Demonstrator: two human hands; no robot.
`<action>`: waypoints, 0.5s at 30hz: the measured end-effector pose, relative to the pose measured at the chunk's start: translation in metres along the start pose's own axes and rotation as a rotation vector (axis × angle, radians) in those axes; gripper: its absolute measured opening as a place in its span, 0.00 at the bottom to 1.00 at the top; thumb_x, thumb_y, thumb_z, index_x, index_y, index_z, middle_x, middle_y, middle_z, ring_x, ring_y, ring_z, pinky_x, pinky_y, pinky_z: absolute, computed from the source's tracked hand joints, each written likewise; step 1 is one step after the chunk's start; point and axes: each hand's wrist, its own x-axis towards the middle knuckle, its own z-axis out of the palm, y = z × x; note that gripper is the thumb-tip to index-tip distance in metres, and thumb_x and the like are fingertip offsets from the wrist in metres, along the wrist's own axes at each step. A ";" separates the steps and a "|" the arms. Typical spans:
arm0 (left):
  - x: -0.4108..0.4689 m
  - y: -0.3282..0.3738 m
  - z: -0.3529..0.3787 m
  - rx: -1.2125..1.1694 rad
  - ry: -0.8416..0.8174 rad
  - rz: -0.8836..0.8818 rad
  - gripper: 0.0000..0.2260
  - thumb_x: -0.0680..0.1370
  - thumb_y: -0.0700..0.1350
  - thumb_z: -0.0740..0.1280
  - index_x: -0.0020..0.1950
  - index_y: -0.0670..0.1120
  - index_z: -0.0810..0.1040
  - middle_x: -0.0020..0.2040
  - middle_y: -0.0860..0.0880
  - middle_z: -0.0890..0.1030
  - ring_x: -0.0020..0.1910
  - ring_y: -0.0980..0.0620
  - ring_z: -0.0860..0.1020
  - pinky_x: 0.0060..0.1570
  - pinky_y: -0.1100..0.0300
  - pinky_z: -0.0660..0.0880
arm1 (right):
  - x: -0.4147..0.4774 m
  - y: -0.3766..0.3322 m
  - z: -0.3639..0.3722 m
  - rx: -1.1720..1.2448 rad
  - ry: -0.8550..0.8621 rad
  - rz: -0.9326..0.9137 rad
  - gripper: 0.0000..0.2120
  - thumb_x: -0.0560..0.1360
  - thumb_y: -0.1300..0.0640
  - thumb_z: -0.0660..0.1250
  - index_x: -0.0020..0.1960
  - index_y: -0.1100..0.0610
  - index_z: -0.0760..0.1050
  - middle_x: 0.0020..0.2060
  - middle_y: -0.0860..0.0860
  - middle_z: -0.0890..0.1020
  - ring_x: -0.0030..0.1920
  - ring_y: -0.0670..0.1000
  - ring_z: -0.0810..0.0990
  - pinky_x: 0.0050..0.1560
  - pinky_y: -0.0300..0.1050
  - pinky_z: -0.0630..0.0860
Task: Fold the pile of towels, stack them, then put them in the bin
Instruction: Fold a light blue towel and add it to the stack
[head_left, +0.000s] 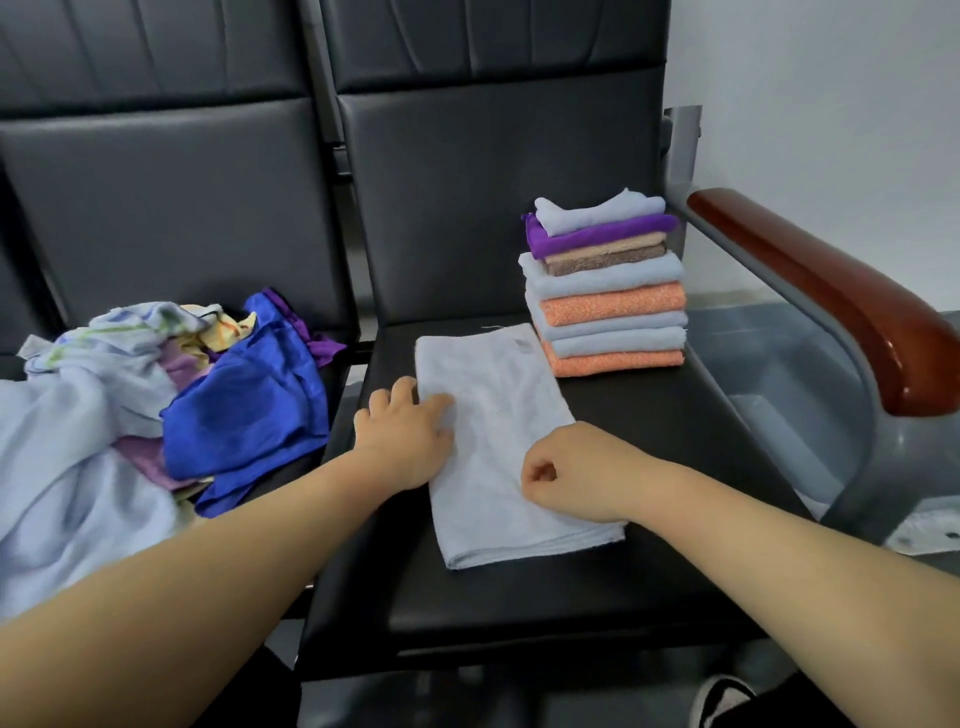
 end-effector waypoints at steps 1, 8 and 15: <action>-0.004 0.002 0.000 -0.084 0.008 -0.023 0.23 0.80 0.56 0.61 0.76 0.60 0.66 0.75 0.48 0.62 0.71 0.39 0.65 0.69 0.44 0.64 | -0.001 -0.001 0.000 0.006 0.000 -0.009 0.08 0.78 0.52 0.65 0.45 0.48 0.82 0.43 0.41 0.83 0.46 0.43 0.80 0.51 0.42 0.80; -0.052 0.007 -0.011 -0.800 -0.228 0.097 0.18 0.75 0.47 0.73 0.64 0.52 0.78 0.64 0.52 0.76 0.61 0.54 0.75 0.56 0.67 0.70 | -0.001 0.004 0.001 0.091 0.046 0.020 0.03 0.76 0.53 0.71 0.48 0.46 0.82 0.43 0.40 0.81 0.45 0.42 0.80 0.44 0.34 0.72; -0.085 -0.011 -0.018 -0.938 -0.494 0.203 0.23 0.64 0.35 0.70 0.56 0.53 0.83 0.48 0.45 0.82 0.39 0.49 0.77 0.39 0.60 0.73 | -0.007 0.004 0.005 0.176 0.049 0.053 0.02 0.76 0.51 0.72 0.48 0.45 0.83 0.44 0.41 0.83 0.47 0.43 0.81 0.47 0.34 0.74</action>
